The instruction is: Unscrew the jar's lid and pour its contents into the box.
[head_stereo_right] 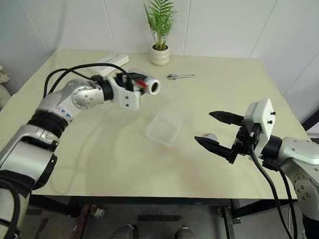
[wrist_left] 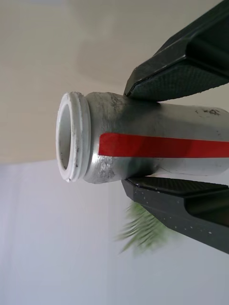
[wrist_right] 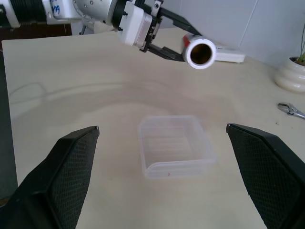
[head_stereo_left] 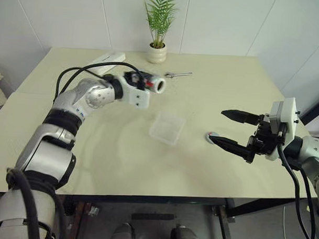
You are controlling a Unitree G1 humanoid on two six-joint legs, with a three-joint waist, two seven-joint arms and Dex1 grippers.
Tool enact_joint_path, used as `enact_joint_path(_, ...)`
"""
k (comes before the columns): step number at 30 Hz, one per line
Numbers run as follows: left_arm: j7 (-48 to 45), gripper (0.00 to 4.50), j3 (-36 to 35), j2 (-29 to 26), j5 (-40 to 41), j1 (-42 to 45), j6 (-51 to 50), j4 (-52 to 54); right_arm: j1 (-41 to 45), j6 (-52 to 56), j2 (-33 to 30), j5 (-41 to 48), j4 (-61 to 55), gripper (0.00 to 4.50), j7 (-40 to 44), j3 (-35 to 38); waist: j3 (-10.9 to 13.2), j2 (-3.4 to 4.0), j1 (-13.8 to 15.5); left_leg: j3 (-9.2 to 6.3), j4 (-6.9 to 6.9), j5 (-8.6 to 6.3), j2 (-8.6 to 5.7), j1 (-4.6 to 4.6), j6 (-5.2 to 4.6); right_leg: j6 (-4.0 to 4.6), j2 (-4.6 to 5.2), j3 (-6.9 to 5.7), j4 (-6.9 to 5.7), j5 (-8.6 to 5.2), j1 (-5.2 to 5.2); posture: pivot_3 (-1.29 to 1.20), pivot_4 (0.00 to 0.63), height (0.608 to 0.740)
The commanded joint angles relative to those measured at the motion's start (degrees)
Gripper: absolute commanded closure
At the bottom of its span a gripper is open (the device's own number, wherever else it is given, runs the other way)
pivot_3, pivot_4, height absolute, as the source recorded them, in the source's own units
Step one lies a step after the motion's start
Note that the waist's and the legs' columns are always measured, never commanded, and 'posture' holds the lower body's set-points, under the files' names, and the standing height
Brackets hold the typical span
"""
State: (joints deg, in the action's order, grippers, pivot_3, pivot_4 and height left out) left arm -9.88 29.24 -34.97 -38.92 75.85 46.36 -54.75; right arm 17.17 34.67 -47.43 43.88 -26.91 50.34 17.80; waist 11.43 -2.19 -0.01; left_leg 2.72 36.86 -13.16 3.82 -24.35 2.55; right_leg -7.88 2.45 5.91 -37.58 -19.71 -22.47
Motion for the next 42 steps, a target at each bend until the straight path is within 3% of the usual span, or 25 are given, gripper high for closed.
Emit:
enact_joint_path(1,13.1,2.54,6.78,0.29,-12.58,4.26,5.37,-0.34,-0.1,-1.39,0.13,-0.16,-1.71,0.0,-0.72,0.5,0.0,0.0,-0.29,0.11,0.0,-0.03,0.01,0.0,-0.03,-0.02,-0.01,0.1,0.02,0.01,-0.05,0.0,0.15,0.74)
enact_joint_path(7,42.99,2.54,25.15,2.18,-39.93,12.33,-1.28,0.68,-2.06,-1.17,0.58,0.17,-3.45,0.0,-2.62,1.27,0.04,-0.07,0.0,0.32,-0.11,-0.06,0.0,0.0,-0.02,-0.09,-0.02,0.35,0.05,0.0,-0.21,0.0,0.15,0.74)
enact_joint_path(10,53.98,2.54,29.94,4.21,-47.05,14.83,-10.13,-1.52,-2.63,-1.21,0.83,0.28,-4.05,0.0,-3.53,1.31,0.05,-0.09,0.03,0.42,-0.02,-0.15,-0.01,0.0,-0.13,-0.19,-0.01,0.45,0.08,0.03,-0.21,0.0,0.15,0.74)
enact_joint_path(17,65.76,2.54,34.23,4.29,-51.67,16.55,-15.88,-3.86,-3.6,-1.2,0.61,0.62,-4.91,0.0,-4.41,1.68,0.08,-0.14,-0.03,0.54,0.01,-0.23,0.0,-0.01,-0.16,-0.21,-0.02,0.54,0.03,0.03,-0.29,0.0,0.15,0.74)
enact_joint_path(26,67.9,2.54,37.28,1.14,-54.59,15.85,-16.14,-1.5,-3.42,-1.61,0.49,0.44,-4.45,0.0,-4.45,1.11,0.09,-0.17,0.12,0.62,0.05,-0.25,0.0,0.01,-0.15,-0.23,-0.01,0.57,0.0,0.03,-0.29,0.0,0.15,0.74)
enact_joint_path(33,66.74,2.54,33.46,-0.57,-48.52,15.31,-9.72,-0.22,-1.94,-1.68,0.25,0.19,-3.49,0.0,-3.96,0.19,0.09,-0.17,0.11,0.66,0.08,-0.27,0.01,0.0,-0.14,-0.23,0.0,0.59,0.0,0.02,-0.29,0.0,0.15,0.74)
enact_joint_path(37,58.16,2.54,25.57,-0.86,-36.37,12.73,-1.87,-3.34,-1.97,-1.73,-0.03,0.24,-3.34,0.0,-3.48,0.65,0.1,-0.17,0.03,0.7,0.1,-0.27,0.01,0.01,-0.14,-0.23,0.01,0.6,-0.03,0.03,-0.29,0.0,0.15,0.74)
enact_joint_path(42,37.2,2.54,10.15,-0.42,-13.04,5.91,6.18,-8.37,-2.07,-1.76,-0.9,0.71,-3.16,0.0,-1.67,1.54,0.08,-0.15,-0.2,0.83,0.14,-0.27,0.04,0.14,-0.14,-0.23,0.01,0.67,-0.18,0.02,-0.29,0.0,0.15,0.74)
